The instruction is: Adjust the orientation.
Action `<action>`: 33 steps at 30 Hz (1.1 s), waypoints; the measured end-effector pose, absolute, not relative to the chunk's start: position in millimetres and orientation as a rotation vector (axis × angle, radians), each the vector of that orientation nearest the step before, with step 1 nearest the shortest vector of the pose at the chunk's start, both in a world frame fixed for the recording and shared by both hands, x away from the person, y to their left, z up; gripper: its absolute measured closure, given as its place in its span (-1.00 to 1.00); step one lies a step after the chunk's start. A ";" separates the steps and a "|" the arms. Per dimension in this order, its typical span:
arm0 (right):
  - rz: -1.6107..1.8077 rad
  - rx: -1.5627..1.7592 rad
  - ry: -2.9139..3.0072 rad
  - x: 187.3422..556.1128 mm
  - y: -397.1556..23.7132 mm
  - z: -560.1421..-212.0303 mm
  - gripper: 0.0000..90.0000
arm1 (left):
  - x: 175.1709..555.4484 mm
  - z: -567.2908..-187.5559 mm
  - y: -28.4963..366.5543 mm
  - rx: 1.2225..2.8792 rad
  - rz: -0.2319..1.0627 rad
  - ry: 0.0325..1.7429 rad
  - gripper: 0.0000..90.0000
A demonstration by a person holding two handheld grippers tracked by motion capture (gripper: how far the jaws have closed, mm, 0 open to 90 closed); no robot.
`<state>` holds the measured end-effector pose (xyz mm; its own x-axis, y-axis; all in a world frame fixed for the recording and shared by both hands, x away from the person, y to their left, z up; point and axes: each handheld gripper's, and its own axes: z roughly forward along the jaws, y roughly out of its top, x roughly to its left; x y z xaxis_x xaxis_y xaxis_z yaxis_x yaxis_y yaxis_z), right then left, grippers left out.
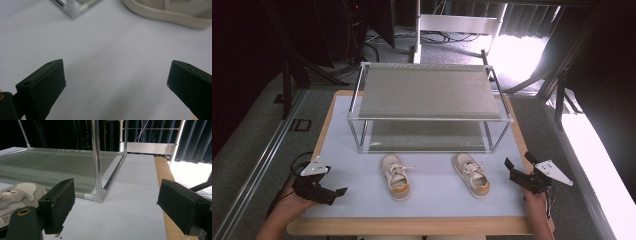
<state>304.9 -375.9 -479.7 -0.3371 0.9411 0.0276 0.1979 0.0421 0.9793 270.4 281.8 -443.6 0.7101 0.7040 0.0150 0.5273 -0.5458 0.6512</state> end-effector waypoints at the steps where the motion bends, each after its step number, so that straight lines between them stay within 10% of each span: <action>1: 1.352 1.171 1.624 304.9 -376.0 -479.7 -0.69 | 271.0 -442.1 281.0 2.311 0.356 0.927 -0.97; 33: 1.347 1.170 1.626 304.9 -375.3 -479.6 -0.69 | 286.1 -422.6 240.6 3.036 0.123 0.892 -0.97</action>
<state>304.9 -375.3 -479.6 -0.3363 0.9414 0.0247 0.1995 0.0456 0.9788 286.1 240.6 -422.6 0.8383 0.5391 0.0817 0.5410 -0.8410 -0.0021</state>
